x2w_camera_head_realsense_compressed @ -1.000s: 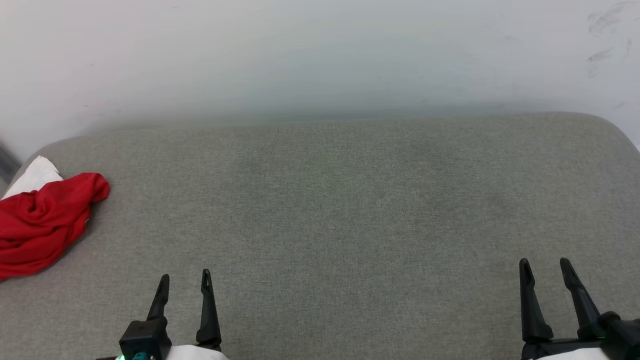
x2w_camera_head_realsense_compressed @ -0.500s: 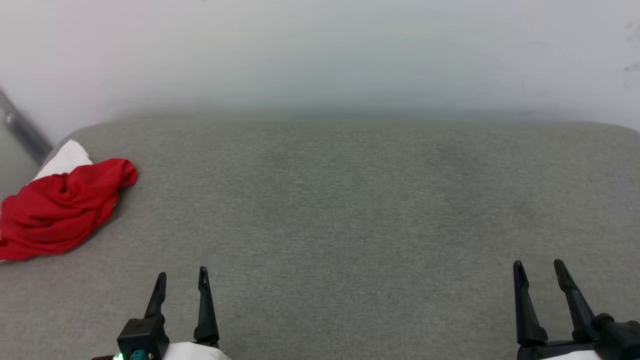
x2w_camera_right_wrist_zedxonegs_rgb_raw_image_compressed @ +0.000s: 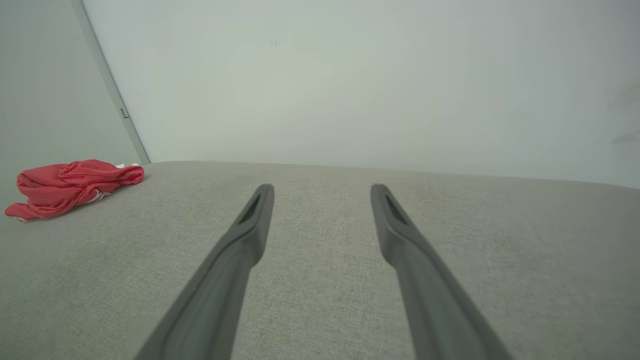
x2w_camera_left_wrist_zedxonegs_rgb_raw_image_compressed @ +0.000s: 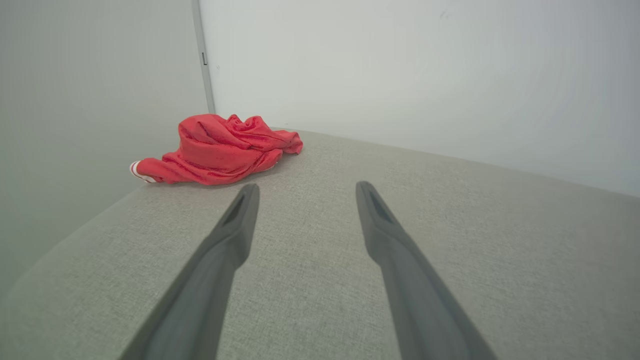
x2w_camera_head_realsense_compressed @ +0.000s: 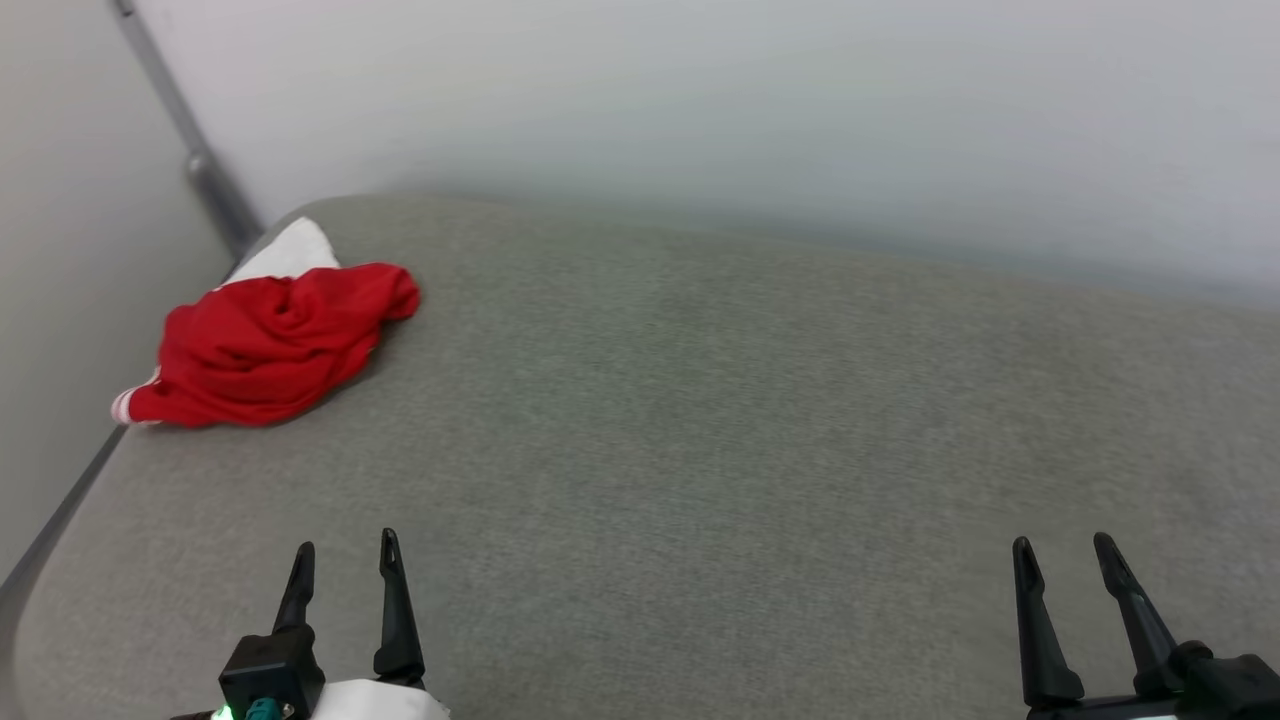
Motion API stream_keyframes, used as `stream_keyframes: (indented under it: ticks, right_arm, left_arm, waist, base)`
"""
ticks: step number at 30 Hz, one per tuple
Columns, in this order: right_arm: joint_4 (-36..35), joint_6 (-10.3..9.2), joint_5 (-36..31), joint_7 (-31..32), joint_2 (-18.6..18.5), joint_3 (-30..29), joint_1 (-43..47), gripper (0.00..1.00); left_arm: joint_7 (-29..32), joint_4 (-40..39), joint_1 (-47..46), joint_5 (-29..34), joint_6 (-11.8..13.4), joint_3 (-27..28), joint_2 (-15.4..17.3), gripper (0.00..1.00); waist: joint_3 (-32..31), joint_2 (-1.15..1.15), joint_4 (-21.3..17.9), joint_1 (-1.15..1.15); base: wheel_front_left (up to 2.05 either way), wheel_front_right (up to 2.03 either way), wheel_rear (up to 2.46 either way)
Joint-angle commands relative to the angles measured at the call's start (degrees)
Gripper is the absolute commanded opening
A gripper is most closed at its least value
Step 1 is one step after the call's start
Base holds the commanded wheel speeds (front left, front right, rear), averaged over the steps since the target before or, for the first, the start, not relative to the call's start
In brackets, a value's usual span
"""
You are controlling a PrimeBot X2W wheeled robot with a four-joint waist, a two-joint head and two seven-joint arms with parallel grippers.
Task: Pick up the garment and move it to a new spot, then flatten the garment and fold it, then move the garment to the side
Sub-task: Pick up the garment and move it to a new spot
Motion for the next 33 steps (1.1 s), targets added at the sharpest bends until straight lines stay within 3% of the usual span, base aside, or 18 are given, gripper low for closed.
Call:
stream_keyframes:
  ticks: [1, 14, 26, 33]
  right_arm:
    - [-0.1, -0.02, -0.3, -0.1, 0.0, 0.2, 0.4, 1.00]
    - [-0.3, -0.02, -1.1, -0.1, 0.0, 1.2, 0.9, 1.00]
    - [-0.4, -0.02, -1.6, -0.1, 0.0, 1.8, 0.5, 1.00]
    - [-1.2, -0.02, -2.5, -0.1, 0.0, 1.4, -0.9, 1.00]
  left_arm:
    - [-0.2, -0.1, -0.5, 0.0, 0.1, 0.3, 0.0, 1.00]
    - [-0.2, -0.6, 1.0, -1.3, 0.4, 2.0, 0.0, 1.00]
    - [-0.2, 0.0, 0.2, -3.1, -0.1, 3.2, 0.0, 1.00]
    - [-0.2, 1.5, -7.5, -1.3, -5.2, 7.4, 1.0, 1.00]
  waist:
    - [0.1, 0.00, 2.8, 0.00]
    - [-0.4, 0.00, 11.9, 0.00]
    - [0.4, 0.00, 12.2, 0.00]
    - [3.1, 0.00, 11.4, 0.00]
  base:
    - [0.00, 0.00, 0.00]
    - [0.00, 0.00, 0.00]
    - [0.00, 0.00, 0.00]
    - [0.00, 0.00, 0.00]
